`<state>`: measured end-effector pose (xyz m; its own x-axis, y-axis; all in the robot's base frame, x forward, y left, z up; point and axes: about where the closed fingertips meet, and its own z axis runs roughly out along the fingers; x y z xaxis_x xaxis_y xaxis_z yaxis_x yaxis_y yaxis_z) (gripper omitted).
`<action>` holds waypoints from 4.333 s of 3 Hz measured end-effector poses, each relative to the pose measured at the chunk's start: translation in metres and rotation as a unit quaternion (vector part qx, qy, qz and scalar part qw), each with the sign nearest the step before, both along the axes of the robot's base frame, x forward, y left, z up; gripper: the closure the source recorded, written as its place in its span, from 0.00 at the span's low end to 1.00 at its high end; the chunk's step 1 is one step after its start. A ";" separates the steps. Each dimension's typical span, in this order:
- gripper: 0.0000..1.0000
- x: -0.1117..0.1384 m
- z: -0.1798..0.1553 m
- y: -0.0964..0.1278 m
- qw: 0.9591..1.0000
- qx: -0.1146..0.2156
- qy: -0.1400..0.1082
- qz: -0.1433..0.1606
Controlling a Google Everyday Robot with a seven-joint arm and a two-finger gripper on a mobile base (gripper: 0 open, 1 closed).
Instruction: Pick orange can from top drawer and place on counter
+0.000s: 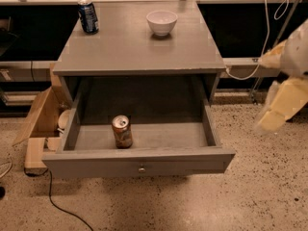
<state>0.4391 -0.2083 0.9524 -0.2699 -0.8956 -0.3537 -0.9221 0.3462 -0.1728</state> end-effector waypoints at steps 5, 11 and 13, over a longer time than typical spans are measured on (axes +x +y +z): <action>0.00 0.052 -0.138 0.145 0.969 0.237 0.064 0.021; 0.00 0.140 -0.224 0.265 0.941 0.332 -0.001 0.066; 0.00 0.163 -0.254 0.308 0.934 0.346 -0.027 0.086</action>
Offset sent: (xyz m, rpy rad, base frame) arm 0.0493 0.1458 -0.1121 0.5716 0.1487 -0.1473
